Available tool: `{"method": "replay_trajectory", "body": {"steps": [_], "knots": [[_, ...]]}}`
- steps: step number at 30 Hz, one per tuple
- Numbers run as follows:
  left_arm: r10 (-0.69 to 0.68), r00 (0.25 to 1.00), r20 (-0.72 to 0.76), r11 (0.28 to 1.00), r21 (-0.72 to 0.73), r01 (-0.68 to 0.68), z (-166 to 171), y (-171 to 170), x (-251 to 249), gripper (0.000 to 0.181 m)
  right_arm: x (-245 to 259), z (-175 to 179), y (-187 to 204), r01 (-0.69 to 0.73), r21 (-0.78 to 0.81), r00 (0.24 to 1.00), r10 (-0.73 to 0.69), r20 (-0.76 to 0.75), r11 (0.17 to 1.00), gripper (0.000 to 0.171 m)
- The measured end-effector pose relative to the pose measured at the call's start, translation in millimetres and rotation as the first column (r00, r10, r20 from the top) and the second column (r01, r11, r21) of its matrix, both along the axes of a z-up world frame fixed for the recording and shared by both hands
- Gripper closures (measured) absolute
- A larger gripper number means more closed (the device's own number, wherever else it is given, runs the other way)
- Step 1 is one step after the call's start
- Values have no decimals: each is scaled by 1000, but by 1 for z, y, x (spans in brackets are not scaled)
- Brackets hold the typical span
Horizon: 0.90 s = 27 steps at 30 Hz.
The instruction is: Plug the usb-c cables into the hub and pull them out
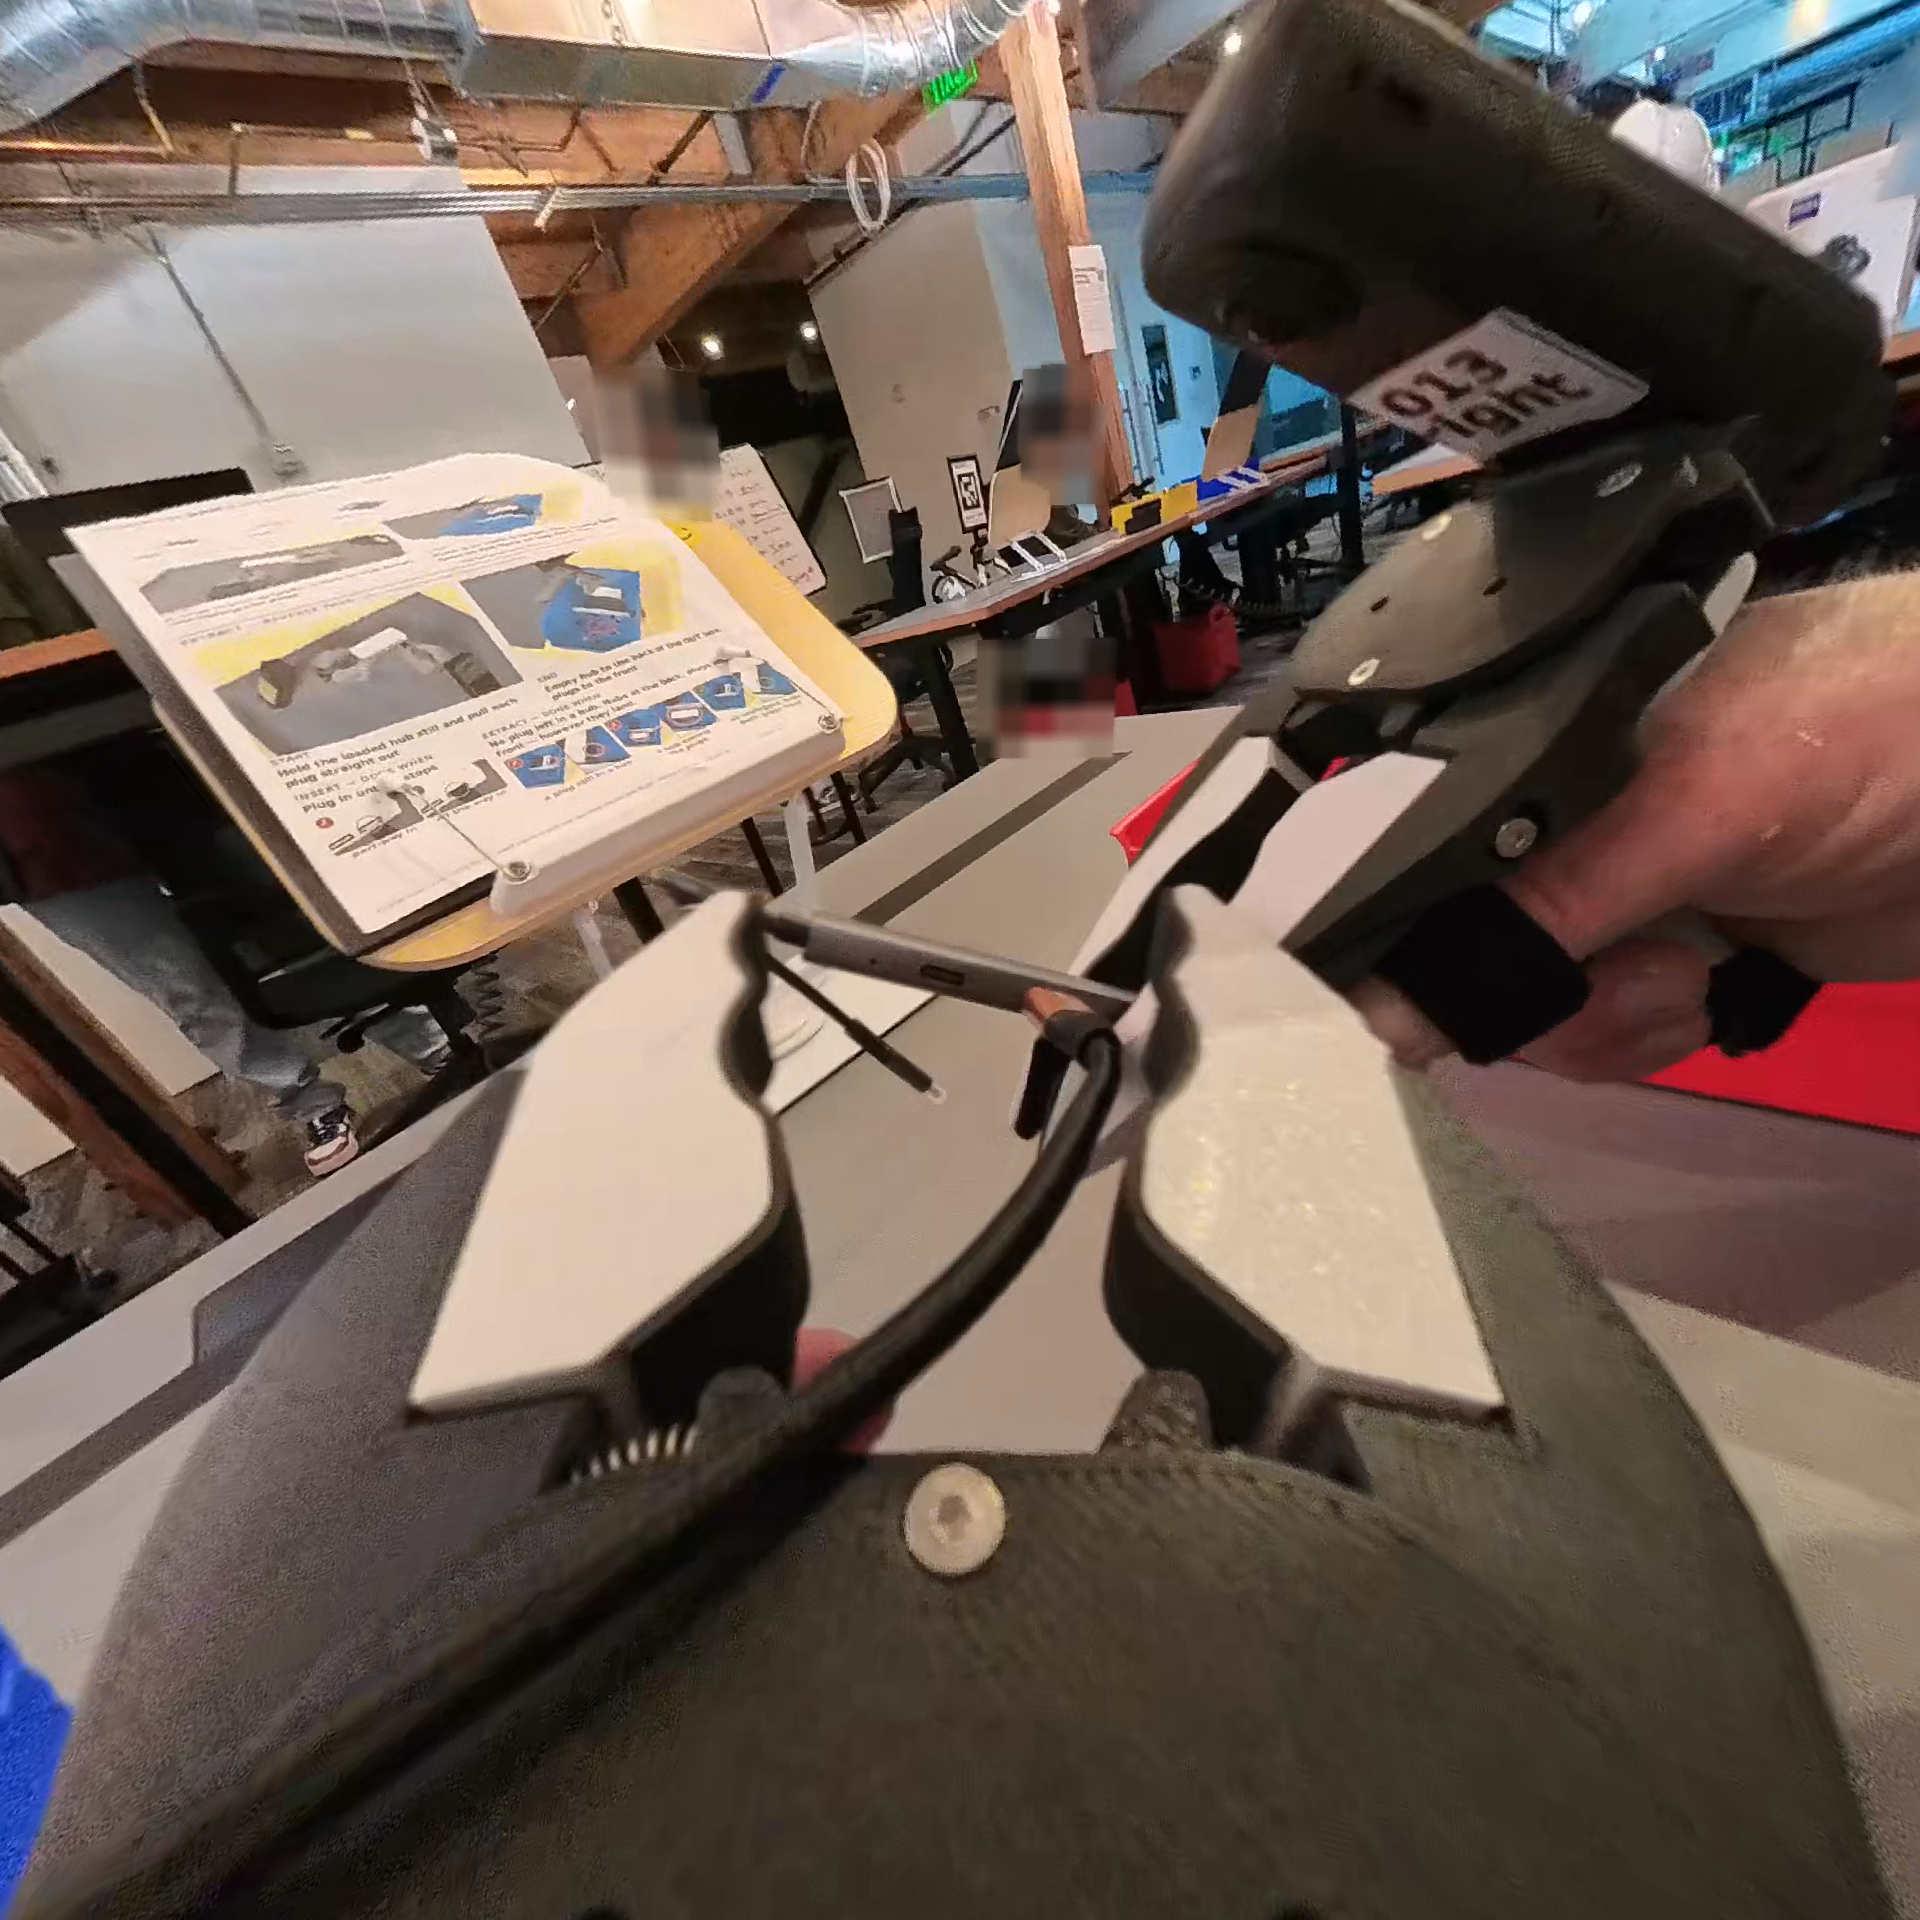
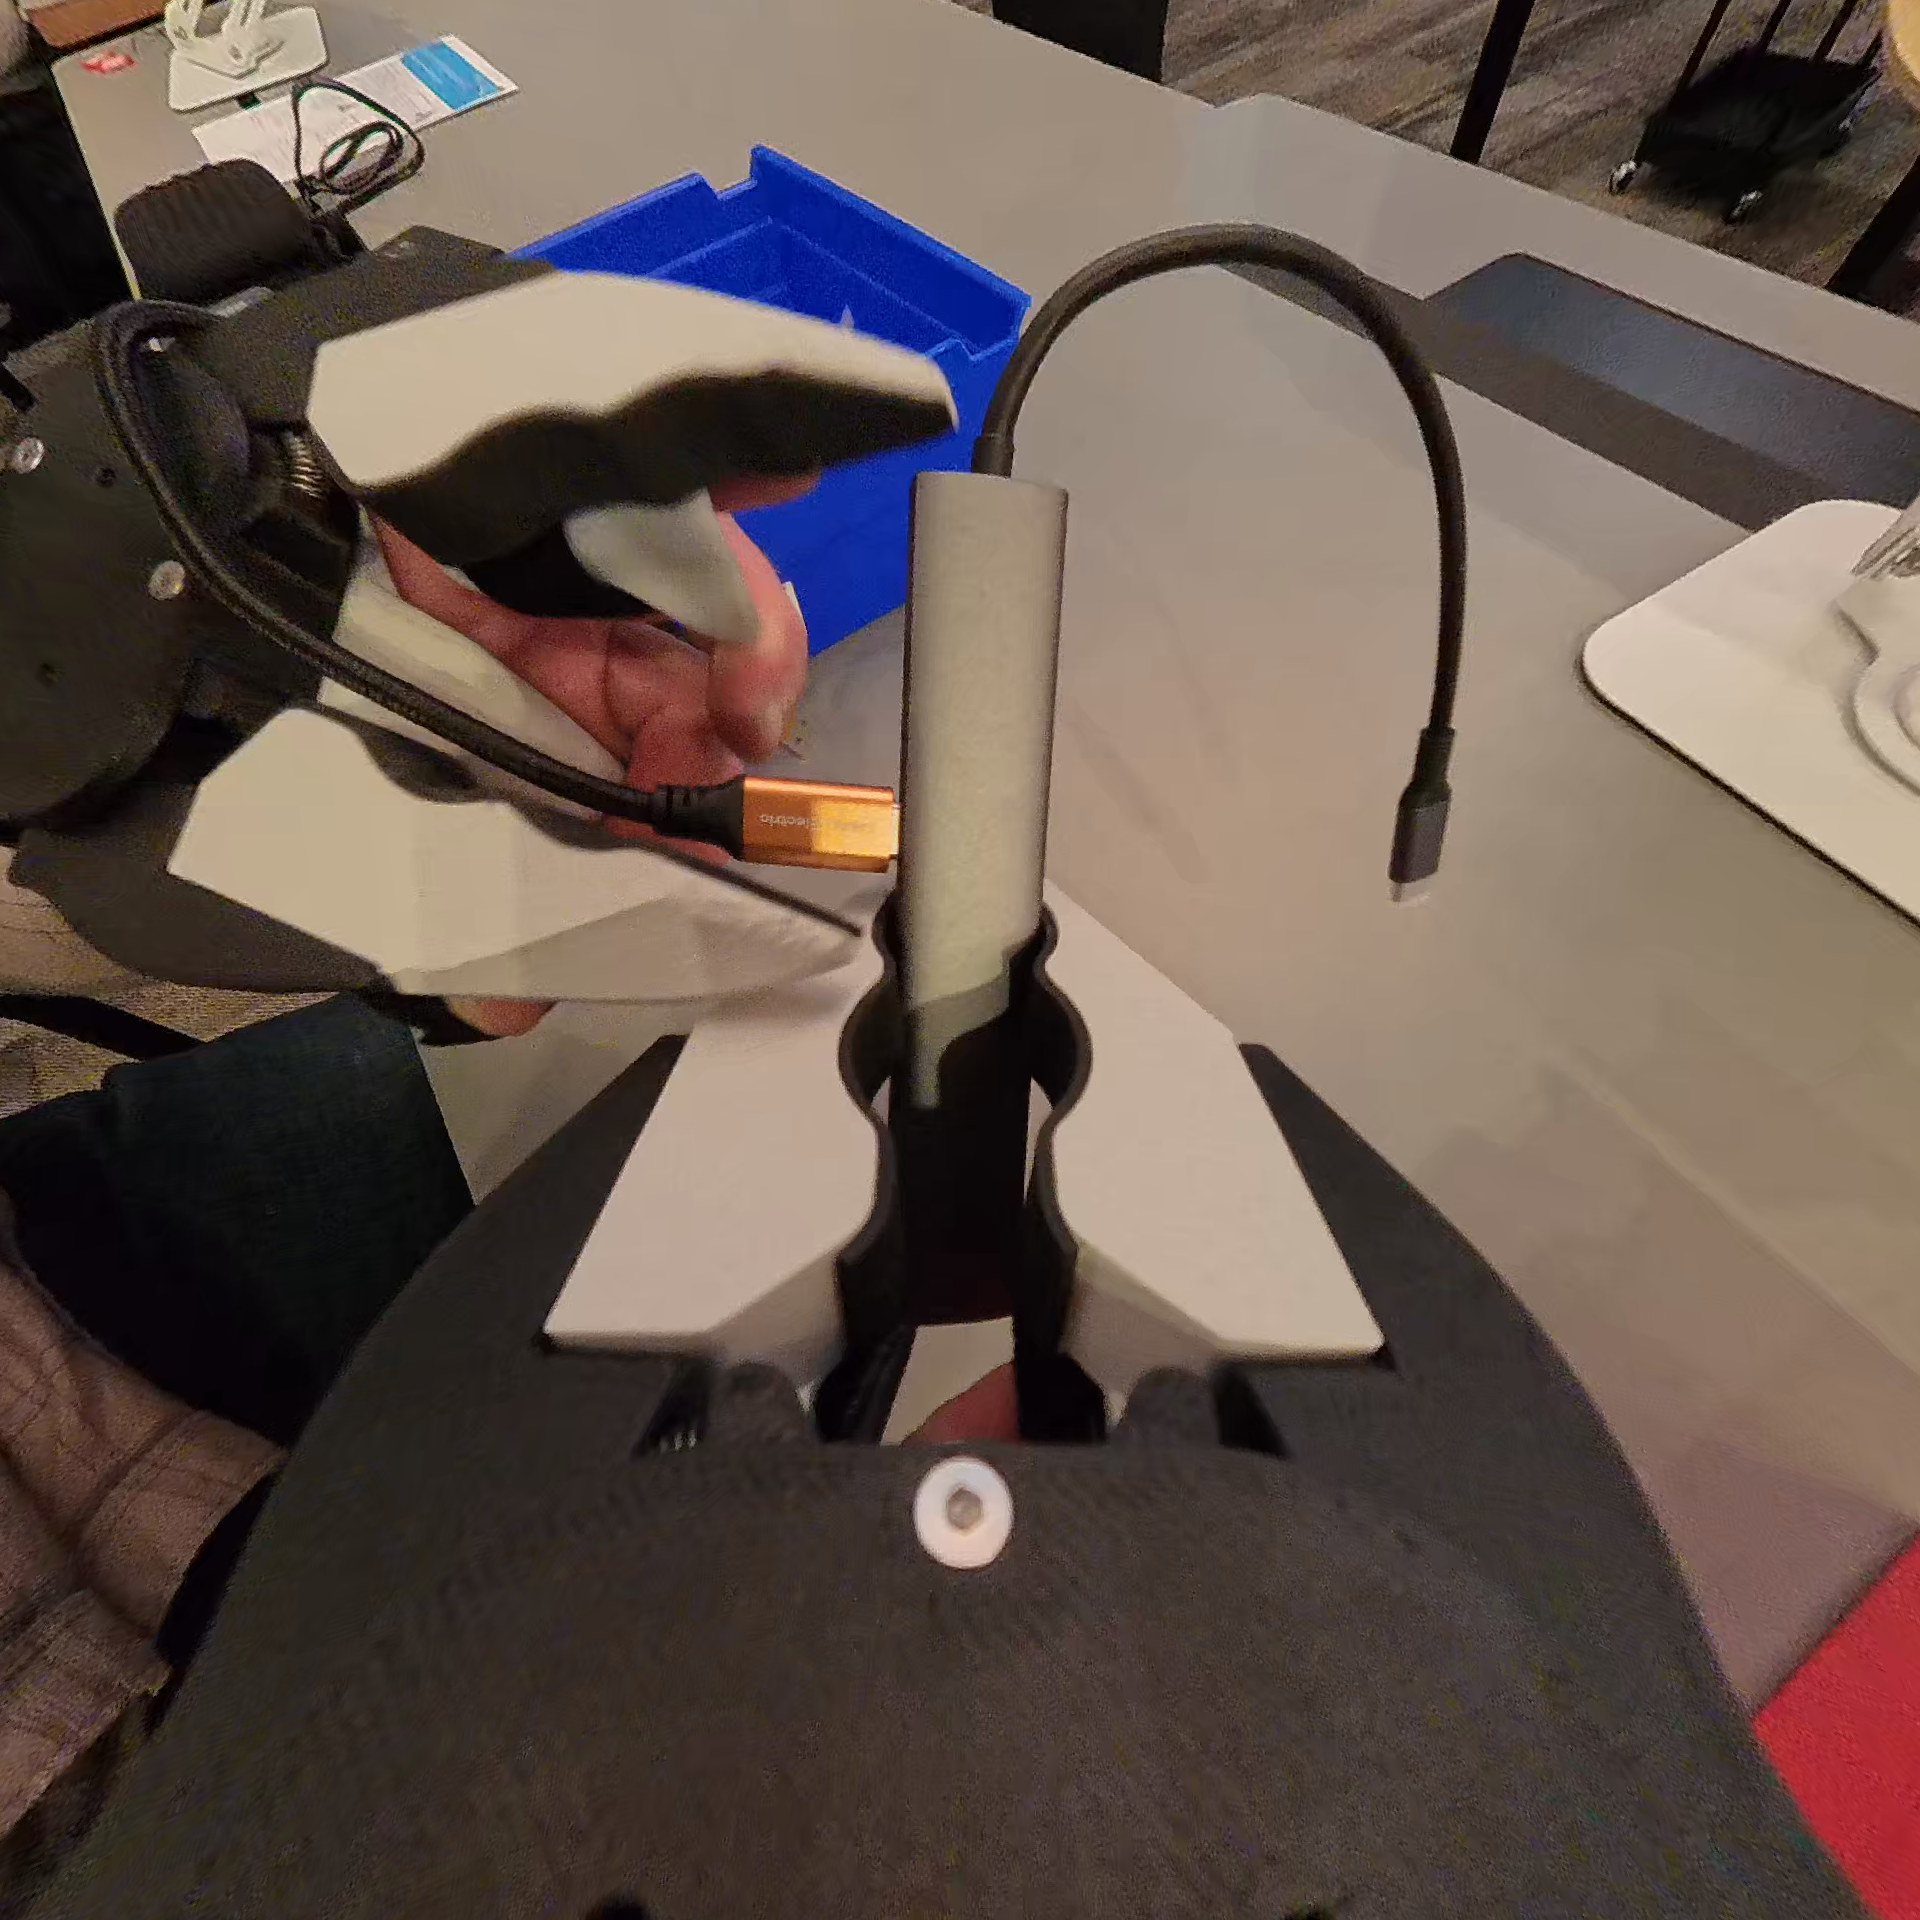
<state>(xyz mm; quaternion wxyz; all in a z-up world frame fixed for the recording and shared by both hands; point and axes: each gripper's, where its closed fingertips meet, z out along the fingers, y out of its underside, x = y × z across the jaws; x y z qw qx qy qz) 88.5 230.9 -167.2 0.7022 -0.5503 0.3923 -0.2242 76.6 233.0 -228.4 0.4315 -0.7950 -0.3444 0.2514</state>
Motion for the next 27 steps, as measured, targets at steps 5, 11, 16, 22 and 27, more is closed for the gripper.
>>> {"method": "replay_trajectory", "body": {"steps": [5,11,16,22,27], "knots": [[21,1000,-14,1000,21,-20,1,5,1,128,3,3,4,15,26,999,-16,32,1000,157],[50,995,-85,994,104,-41,0,-2,-1,138,10,2,9,39,33,998,-41,52,999,157],[102,969,-227,980,192,-59,-10,-7,-1,148,12,1,11,44,35,997,-46,60,998,157],[83,936,-342,986,164,-27,-23,-4,6,164,15,-3,13,46,59,989,-54,140,997,157],[78,925,-373,990,140,-27,-28,-4,8,168,17,-5,14,46,62,984,-55,169,997,157]]}}
